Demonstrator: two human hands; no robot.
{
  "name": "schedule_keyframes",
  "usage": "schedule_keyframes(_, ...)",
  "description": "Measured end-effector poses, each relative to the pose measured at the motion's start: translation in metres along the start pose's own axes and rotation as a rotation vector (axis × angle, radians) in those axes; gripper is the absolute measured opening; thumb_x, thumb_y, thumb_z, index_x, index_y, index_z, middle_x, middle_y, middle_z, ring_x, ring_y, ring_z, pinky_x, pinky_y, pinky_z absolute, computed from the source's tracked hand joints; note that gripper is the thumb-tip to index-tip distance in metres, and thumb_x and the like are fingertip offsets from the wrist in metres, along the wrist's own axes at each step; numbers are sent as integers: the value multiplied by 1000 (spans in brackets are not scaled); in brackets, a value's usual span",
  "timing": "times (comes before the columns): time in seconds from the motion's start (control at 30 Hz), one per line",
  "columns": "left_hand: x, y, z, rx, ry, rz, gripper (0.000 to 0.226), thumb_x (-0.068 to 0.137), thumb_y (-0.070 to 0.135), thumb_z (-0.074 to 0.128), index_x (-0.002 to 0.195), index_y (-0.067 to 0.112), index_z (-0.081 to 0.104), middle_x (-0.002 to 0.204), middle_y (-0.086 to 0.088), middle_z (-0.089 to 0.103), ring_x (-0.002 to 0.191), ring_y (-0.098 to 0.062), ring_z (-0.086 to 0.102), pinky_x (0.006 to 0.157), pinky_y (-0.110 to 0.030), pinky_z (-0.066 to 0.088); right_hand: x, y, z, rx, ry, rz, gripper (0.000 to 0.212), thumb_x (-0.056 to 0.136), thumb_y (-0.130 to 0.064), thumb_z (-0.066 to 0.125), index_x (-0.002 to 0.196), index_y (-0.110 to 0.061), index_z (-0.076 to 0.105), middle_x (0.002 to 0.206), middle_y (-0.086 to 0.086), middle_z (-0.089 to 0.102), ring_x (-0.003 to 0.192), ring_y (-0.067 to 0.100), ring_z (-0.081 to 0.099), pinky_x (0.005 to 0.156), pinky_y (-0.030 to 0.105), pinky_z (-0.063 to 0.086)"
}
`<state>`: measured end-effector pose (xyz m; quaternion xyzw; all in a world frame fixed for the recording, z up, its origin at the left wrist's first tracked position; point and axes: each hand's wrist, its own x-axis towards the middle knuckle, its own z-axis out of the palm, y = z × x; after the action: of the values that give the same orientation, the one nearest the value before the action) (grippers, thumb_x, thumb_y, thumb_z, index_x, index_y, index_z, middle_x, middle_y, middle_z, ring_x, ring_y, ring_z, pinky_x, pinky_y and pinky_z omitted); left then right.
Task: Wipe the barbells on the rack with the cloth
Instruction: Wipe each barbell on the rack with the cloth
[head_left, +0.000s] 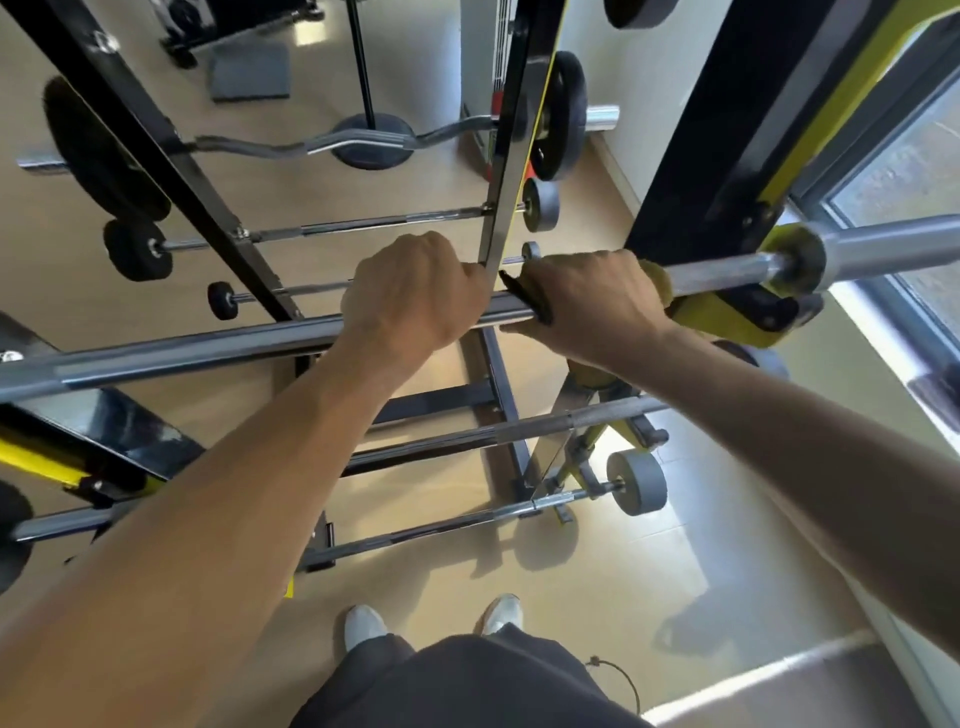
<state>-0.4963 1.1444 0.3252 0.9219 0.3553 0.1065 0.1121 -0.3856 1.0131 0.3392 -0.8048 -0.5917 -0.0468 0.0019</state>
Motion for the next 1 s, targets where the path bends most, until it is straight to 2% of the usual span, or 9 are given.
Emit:
schedule_keyframes(0.1,-2,-3,0,6,12,6,44,95,42,39,76,7,58,69,-8,57,58,-23,52,58,-32,39,-20,37,-2,-58,-10,47,39,81,-56,70,96,-25,52,74,-12,44,69,13,48,65,26,35)
schedule_keyframes(0.23,-5,-3,0,21,31,12,48,96,44,38,78,6,62,66,-8,58,57,-24,54,57,-32,41,-37,83,-19,-86,-189,250,54,55,-52,89,85,-31,51,70,-14,51,69,14,54,63,32,49)
schedule_keyframes(0.33,-4,1,3,50,52,4,48,95,45,37,76,8,61,64,-6,56,57,-24,55,55,-31,39,-31,80,-18,-142,-188,247,35,72,-33,82,85,-29,50,66,-11,48,64,19,52,62,32,44)
schedule_keyframes(0.4,-3,4,3,63,47,8,48,94,47,35,75,9,59,63,-4,54,57,-23,53,56,-32,40,-24,72,-14,-160,-113,234,15,85,-32,71,85,-27,57,64,-7,51,60,19,51,61,31,43)
schedule_keyframes(0.5,-1,6,1,43,0,7,50,94,52,36,75,10,57,63,-4,53,58,-22,53,58,-33,42,-12,48,-6,-102,-81,158,7,92,-30,63,89,-24,59,67,-4,56,59,18,53,62,29,46)
schedule_keyframes(0.73,4,1,-2,19,-108,-44,47,93,49,41,89,6,60,82,-11,61,73,-30,57,68,-37,42,-8,21,5,-14,24,32,18,98,-36,51,99,-20,57,69,-7,50,61,20,54,59,32,46)
schedule_keyframes(0.8,5,-2,-3,-8,-164,-66,50,92,51,40,89,6,61,82,-11,65,72,-29,60,70,-38,46,-15,45,1,-84,-63,101,15,95,-38,54,92,-23,56,67,-9,51,60,16,54,55,29,47)
schedule_keyframes(0.9,4,0,-4,-31,-185,-83,53,92,55,39,89,7,61,81,-10,64,73,-29,61,73,-38,49,-29,86,-8,-176,-72,234,26,93,-42,59,73,-29,47,58,-10,47,50,7,45,45,20,32)
schedule_keyframes(1.0,1,5,-4,-7,-153,-74,57,93,58,37,94,6,61,88,-11,64,80,-32,62,80,-41,53,-27,83,-8,-175,-97,264,21,90,-42,61,77,-26,59,56,-10,47,52,11,47,51,25,38)
